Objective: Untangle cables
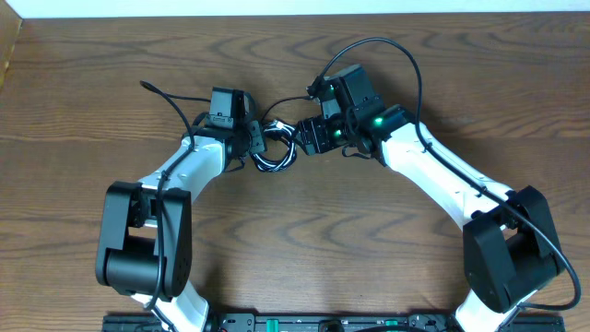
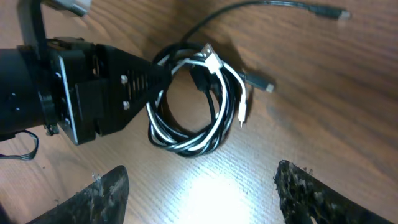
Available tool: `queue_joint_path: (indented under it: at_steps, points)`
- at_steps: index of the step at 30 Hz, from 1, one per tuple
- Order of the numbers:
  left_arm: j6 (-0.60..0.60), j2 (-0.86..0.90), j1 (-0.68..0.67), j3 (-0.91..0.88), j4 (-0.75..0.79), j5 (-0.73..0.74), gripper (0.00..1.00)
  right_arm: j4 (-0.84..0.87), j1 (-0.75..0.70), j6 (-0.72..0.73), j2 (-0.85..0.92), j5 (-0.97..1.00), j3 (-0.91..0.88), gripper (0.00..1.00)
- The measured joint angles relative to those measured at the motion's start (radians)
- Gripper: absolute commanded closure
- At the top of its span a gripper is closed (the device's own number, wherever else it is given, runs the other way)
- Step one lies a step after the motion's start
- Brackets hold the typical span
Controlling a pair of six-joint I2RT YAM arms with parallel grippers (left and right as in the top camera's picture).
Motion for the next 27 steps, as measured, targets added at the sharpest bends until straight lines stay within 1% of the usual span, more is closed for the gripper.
queue_joint_path:
  at_steps: [1,2,4,6,7,8,9,12,13,18,21,24,27]
  points:
    - [-0.008,0.004,0.0,0.0,0.0,0.0,0.53,0.001,0.0,-0.008,0.0,0.01,0.0,0.28]
    - [-0.017,0.009,0.0,0.0,0.0,0.0,0.57,-0.001,0.0,-0.021,0.0,0.023,0.0,0.28]
    - [-0.039,0.032,0.0,0.0,0.001,0.001,0.71,-0.017,0.002,-0.052,0.0,0.048,0.0,0.28]
    - [-0.045,0.046,0.0,0.001,0.008,0.004,0.78,-0.024,0.003,-0.083,0.0,0.067,0.0,0.28]
    - [-0.054,0.048,0.0,0.002,0.014,0.009,0.81,-0.024,0.003,-0.092,0.0,0.072,0.0,0.29]
    - [-0.057,0.052,0.0,0.002,0.014,0.018,0.81,-0.025,0.004,-0.103,0.0,0.076,-0.001,0.29]
    - [-0.058,0.053,0.0,0.002,0.019,0.027,0.85,-0.025,0.005,-0.111,0.0,0.082,-0.001,0.31]
    - [-0.067,0.055,0.0,0.002,0.023,0.074,0.89,-0.025,0.005,-0.127,0.0,0.107,-0.006,0.34]
    - [-0.069,0.056,0.0,0.002,0.023,0.093,0.92,-0.026,0.005,-0.131,0.0,0.119,-0.009,0.36]
    - [-0.063,0.057,0.0,0.002,0.027,0.183,0.92,-0.026,0.005,-0.149,0.0,0.175,-0.022,0.46]
    - [-0.029,0.058,-0.001,0.002,0.041,0.238,0.92,-0.024,0.005,-0.181,0.0,0.191,-0.023,0.56]
    - [-0.008,0.058,-0.004,0.002,0.045,0.271,0.92,-0.028,0.005,-0.201,0.0,0.2,-0.024,0.56]
    - [0.005,0.058,-0.011,0.002,0.045,0.285,0.92,-0.045,0.005,-0.214,0.001,0.203,-0.024,0.51]
